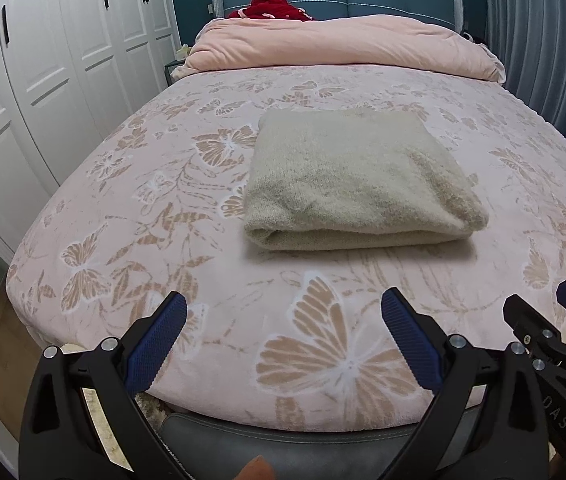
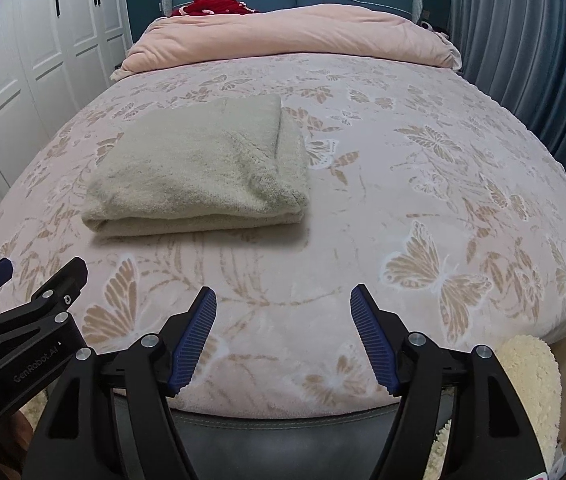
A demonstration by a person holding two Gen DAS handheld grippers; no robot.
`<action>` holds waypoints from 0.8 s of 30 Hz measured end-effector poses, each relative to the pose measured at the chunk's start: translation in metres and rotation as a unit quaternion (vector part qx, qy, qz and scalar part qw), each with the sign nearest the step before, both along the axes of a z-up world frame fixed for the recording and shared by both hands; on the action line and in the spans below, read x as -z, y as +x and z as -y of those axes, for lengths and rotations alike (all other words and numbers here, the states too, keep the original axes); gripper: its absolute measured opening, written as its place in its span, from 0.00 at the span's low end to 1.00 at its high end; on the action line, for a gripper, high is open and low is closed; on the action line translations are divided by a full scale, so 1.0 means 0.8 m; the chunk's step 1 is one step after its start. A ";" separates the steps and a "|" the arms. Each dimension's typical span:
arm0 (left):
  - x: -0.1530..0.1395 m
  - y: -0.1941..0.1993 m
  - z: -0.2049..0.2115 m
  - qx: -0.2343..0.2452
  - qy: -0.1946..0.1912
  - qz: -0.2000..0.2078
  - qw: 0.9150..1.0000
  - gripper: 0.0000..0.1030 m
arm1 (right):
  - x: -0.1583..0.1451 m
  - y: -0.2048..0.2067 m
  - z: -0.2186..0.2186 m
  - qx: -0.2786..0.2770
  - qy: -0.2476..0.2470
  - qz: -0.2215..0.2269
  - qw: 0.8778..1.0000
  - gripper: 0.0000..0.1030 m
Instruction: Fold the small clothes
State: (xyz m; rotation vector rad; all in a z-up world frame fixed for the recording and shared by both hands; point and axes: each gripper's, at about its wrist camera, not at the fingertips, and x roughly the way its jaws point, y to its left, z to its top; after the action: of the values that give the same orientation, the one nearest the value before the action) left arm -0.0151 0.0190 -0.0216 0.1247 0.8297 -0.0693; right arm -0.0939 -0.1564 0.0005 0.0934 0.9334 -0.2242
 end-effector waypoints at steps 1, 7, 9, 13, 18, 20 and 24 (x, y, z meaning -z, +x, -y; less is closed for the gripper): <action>0.000 -0.001 0.001 0.001 0.000 0.000 1.000 0.93 | -0.001 -0.001 -0.001 -0.001 0.001 0.000 1.000 0.66; -0.004 -0.005 0.005 -0.004 0.006 0.011 1.000 0.93 | -0.005 -0.004 -0.008 -0.004 -0.001 0.004 1.000 0.66; -0.006 -0.006 0.004 -0.006 0.004 0.012 1.000 0.93 | -0.005 -0.004 -0.008 -0.002 0.002 0.004 1.000 0.66; -0.008 -0.007 0.003 -0.009 0.002 0.016 1.000 0.93 | -0.007 -0.005 -0.009 0.001 0.004 0.004 1.000 0.66; -0.009 -0.007 0.005 -0.006 0.009 0.012 1.000 0.93 | -0.007 -0.005 -0.007 0.001 0.006 0.002 1.000 0.66; -0.008 -0.008 0.005 -0.007 0.010 0.013 1.000 0.93 | -0.007 -0.005 -0.007 0.000 0.006 0.002 1.000 0.66; -0.009 -0.009 0.007 -0.012 0.022 0.022 0.999 0.92 | -0.008 -0.006 -0.006 0.002 0.006 0.003 1.000 0.66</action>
State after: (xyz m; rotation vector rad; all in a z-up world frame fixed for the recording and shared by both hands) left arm -0.0221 0.0136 -0.0143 0.1571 0.7892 -0.0264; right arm -0.0984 -0.1514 0.0065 0.1072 0.9287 -0.2223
